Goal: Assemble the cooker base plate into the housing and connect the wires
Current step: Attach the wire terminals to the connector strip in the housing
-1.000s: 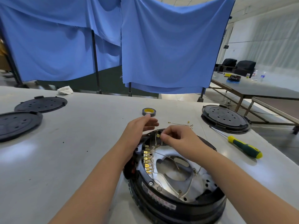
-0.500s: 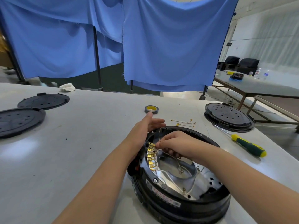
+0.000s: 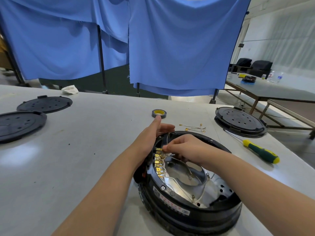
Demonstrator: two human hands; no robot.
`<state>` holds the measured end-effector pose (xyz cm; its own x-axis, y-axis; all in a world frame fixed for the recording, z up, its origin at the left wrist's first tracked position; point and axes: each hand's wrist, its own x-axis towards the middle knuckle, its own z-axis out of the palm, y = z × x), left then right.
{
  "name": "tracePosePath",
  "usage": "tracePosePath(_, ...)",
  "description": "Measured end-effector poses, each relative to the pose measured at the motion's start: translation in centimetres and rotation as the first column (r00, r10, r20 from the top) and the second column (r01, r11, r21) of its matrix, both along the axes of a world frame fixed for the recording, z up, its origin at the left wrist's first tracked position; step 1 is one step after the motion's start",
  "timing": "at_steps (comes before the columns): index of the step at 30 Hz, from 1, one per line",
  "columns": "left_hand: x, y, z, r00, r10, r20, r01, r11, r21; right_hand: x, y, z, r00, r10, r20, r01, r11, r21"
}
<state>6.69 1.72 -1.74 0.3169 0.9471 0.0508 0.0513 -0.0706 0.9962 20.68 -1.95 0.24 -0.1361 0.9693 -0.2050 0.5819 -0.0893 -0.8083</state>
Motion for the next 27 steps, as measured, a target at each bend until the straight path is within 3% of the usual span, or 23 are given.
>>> tracePosePath(27, 0.01, -0.12, 0.11, 1.0, -0.022, 0.001, 0.022, 1.0, -0.011, -0.21, 0.08, -0.4, 0.999, 0.025, -0.041, -0.022, 0.997, 0.073)
